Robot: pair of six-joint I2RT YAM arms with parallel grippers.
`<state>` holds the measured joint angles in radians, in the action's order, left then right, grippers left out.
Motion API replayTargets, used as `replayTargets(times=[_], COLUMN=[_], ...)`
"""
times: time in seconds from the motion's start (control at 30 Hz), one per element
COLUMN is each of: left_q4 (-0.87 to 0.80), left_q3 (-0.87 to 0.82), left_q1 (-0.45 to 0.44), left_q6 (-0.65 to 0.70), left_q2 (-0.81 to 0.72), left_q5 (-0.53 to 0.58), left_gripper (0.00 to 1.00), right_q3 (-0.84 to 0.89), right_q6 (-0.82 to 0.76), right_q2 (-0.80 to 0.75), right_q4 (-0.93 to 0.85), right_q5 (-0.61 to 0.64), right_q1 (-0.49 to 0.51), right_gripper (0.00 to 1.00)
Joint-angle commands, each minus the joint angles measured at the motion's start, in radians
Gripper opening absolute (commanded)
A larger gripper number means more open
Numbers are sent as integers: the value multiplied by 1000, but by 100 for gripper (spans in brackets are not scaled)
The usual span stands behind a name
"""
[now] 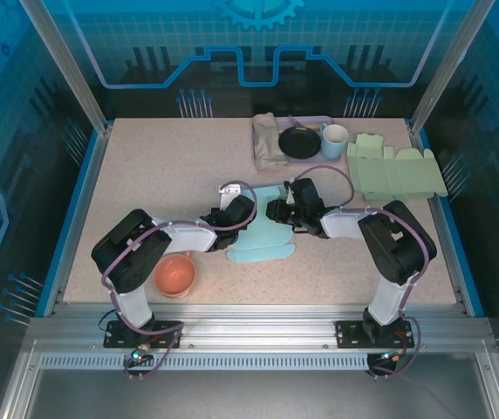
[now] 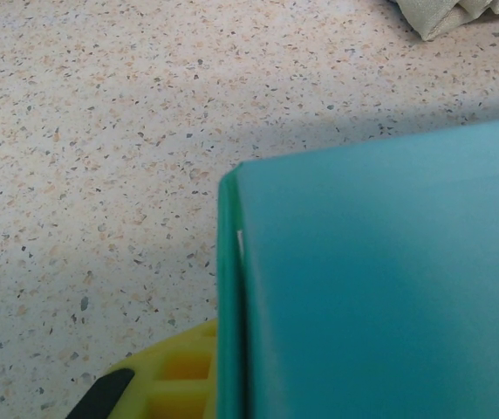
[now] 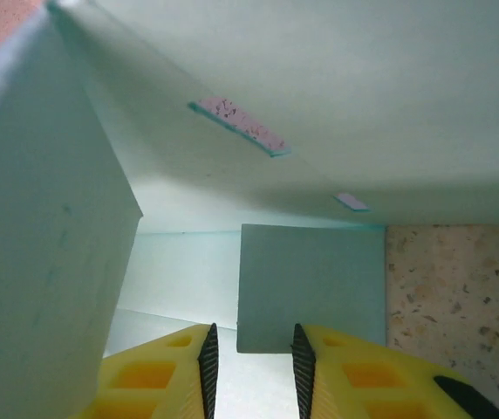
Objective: Fold the paper box
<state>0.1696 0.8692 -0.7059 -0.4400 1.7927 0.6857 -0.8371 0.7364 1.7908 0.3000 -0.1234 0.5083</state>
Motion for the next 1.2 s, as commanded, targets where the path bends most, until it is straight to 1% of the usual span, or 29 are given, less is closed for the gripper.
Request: replayTargets(times=[0.0, 0.1, 0.27, 0.4, 0.47, 0.53, 0.6, 0.63, 0.7, 0.77, 0.83, 0.87, 0.97, 1.03, 1.17], left_q4=[-99, -102, -103, -98, -94, -90, -85, -81, -71, -60, -58, -55, -51, -48, -38], left_q3=[-10, -9, -10, -14, -16, -17, -22, -24, -32, -40, -44, -45, -48, -50, -58], left_q1=[-6, -6, -6, -6, -6, -7, -6, -6, -7, -7, -6, -6, -7, -7, -6], left_q6=[9, 10, 5, 1, 3, 5, 7, 7, 10, 12, 15, 18, 26, 30, 34], left_q2=[43, 42, 39, 38, 36, 36, 36, 37, 35, 32, 31, 29, 25, 24, 19], left_q5=[-68, -66, -63, -64, -67, -70, -72, -74, -79, -82, -87, -87, -90, -91, -96], left_gripper=[3, 3, 3, 3, 3, 3, 3, 3, 3, 3, 3, 3, 3, 3, 3], right_q3=[-11, -16, -27, -27, -51, -104, -154, -175, -186, -173, -183, -197, -228, -212, -202], right_q6=[1, -59, -217, -324, -410, -541, -717, -810, -982, -1101, -1153, -1167, -1283, -1327, -1361], right_q2=[4, -75, -243, -384, -442, -476, -475, -464, -435, -400, -349, -322, -239, -201, -162], right_q4=[-47, -132, -343, -487, -574, -642, -691, -703, -699, -661, -635, -641, -676, -636, -564], right_q5=[-2, 18, 69, 88, 118, 164, 201, 198, 185, 217, 202, 163, -33, -74, -132], right_q1=[21, 18, 1, -49, -79, -113, -156, -179, -208, -219, -242, -253, -262, -259, -257], right_gripper=[31, 33, 36, 37, 37, 37, 37, 38, 39, 39, 39, 39, 39, 39, 39])
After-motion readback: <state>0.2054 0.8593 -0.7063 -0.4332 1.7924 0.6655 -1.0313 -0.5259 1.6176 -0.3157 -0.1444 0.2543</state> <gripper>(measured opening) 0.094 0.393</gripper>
